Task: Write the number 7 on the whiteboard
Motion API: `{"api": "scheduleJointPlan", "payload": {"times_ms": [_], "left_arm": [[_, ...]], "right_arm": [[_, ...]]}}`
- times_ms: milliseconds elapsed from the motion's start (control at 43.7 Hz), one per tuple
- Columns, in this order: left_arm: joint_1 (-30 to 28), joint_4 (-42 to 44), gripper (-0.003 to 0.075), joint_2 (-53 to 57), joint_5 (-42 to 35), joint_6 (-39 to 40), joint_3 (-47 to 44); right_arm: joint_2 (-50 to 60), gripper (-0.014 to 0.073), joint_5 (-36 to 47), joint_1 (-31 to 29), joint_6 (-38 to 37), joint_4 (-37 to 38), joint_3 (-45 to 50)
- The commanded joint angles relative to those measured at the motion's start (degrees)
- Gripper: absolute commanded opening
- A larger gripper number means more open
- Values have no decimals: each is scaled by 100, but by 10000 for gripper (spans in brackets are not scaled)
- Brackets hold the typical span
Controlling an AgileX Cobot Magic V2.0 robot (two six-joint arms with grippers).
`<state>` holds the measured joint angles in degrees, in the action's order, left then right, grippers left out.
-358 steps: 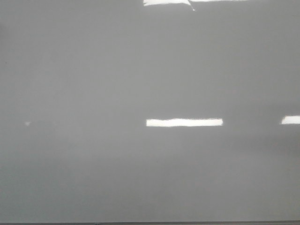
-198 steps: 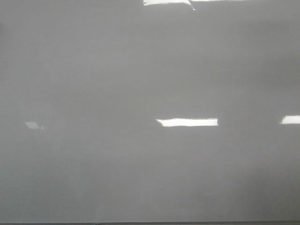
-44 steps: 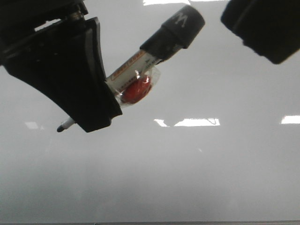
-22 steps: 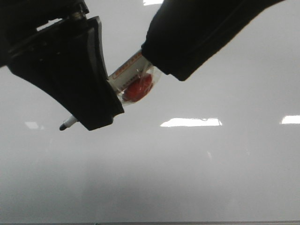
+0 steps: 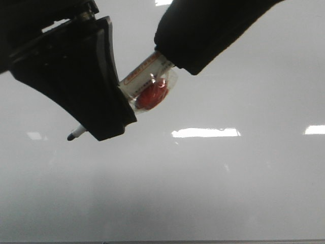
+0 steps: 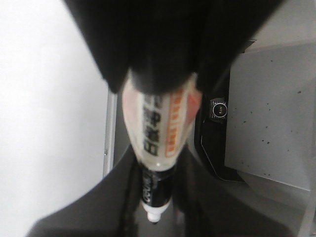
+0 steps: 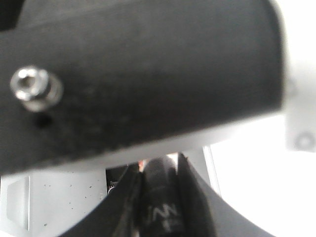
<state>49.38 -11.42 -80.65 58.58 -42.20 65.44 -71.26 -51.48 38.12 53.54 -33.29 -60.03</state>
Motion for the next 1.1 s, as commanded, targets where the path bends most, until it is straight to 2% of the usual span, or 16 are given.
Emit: {"api": "scheduleJointPlan", "payload": {"times_ms": [0,69,206,297,526,732,915,1006,1075], "left_arm": [[36,-104,17,161,-306,37,184],[36,-104,97,172,-304,37,184],[25,-91,342,182,-313,119,213],[-25,-58,424,273,-251,401,301],[-571,-47,429,973,4,786,260],[-1733,-88,421,1968,-219,1146,17],[-2555,-97,417,2626,-405,1244,-274],[-2768,-97,417,2761,-467,1244,-406],[-2832,-97,417,2785,-480,1244,-476]], "right_arm": [[124,-53,103,12,64,-295,-206],[124,-69,103,12,50,-295,-206],[124,-67,116,12,-3,-295,-206],[124,-67,111,-17,-90,-288,-206],[359,-67,-144,-417,-741,352,-216],[1024,-67,-285,-1052,-1752,1171,-216],[1786,-67,-381,-1775,-3030,1629,-144],[2147,-67,-83,-2167,-3358,1635,174],[2457,-67,464,-2408,-3732,1629,596]]}}
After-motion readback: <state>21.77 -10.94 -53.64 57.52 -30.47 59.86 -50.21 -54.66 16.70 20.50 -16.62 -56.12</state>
